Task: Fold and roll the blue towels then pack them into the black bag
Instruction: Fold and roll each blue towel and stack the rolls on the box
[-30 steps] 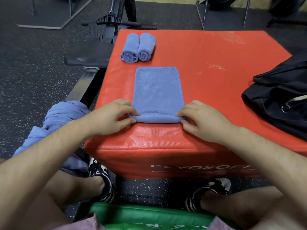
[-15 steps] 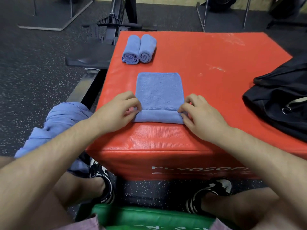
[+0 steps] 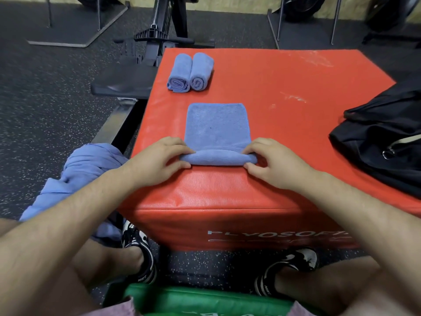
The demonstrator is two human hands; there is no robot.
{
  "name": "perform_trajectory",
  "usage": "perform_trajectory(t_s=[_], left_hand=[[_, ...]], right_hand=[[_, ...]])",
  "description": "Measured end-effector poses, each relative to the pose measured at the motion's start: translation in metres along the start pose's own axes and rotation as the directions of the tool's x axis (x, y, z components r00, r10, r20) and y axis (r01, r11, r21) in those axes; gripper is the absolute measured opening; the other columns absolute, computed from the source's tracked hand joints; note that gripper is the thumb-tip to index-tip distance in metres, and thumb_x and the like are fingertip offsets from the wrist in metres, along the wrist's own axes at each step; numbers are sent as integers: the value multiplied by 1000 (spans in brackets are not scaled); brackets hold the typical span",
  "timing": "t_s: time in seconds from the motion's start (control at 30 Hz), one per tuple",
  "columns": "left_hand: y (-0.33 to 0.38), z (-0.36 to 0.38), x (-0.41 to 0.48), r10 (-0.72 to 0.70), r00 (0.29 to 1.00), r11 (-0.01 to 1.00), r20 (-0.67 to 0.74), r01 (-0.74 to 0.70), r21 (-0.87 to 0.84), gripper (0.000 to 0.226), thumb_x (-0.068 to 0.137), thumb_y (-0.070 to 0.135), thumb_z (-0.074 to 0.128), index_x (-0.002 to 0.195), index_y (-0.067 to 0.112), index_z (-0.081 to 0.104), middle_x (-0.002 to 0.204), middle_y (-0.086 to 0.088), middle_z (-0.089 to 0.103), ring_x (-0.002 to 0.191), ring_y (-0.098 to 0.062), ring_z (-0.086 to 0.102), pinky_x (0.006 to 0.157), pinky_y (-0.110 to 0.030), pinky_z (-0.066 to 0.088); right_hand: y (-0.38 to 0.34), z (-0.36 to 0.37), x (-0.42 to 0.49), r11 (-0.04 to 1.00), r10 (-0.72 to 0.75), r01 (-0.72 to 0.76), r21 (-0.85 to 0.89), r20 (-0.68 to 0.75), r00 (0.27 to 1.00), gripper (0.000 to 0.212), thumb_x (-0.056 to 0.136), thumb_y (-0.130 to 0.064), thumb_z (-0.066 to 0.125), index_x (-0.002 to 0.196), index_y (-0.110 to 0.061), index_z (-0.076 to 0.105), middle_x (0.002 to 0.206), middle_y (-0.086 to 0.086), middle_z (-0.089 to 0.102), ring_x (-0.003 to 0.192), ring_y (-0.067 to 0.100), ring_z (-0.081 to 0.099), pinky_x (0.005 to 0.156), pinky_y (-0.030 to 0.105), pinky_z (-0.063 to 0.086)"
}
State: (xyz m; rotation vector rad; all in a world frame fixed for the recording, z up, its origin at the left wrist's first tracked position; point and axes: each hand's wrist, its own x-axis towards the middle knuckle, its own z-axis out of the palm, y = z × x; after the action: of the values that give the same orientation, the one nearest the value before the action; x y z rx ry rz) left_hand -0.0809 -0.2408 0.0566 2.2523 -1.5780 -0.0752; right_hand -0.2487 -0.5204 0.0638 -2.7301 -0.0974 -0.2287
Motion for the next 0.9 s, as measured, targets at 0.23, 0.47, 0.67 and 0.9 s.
perform_trajectory(t_s=[0.23,0.47,0.67,0.9], left_hand=[[11,-2,0,-298,954,891,43,294,-345,8,96,24,65,98,31,63,84,9,67,74,-6,58,72,-19,44],[5,8,9,-202,965,964,-169,165,-210,16,93,27,66,105,18,72,100,1,50,92,-8,51,80,-10,37],[5,7,18,58,975,998,-214,-56,13,14,95,15,58,101,10,70,100,-3,64,92,-25,60,87,-38,46],[-7,10,12,-7,999,994,-46,12,105,59,89,62,60,131,21,58,126,4,55,117,-20,52,93,-49,45]], right_hand=[[-3,-9,-1,984,119,-142,105,200,973,16,93,-31,63,82,-22,69,79,-9,56,90,12,45,84,23,38],[-6,-3,4,984,164,-166,73,28,986,16,87,-21,66,102,-21,62,93,-1,51,95,20,44,89,31,37],[-11,-5,-1,982,-133,119,-150,-92,987,12,93,-13,58,103,-19,63,100,-3,57,100,23,51,86,38,46],[-3,-5,3,946,-98,91,-311,-4,995,38,82,-40,69,112,-19,60,110,-3,60,107,25,51,86,44,49]])
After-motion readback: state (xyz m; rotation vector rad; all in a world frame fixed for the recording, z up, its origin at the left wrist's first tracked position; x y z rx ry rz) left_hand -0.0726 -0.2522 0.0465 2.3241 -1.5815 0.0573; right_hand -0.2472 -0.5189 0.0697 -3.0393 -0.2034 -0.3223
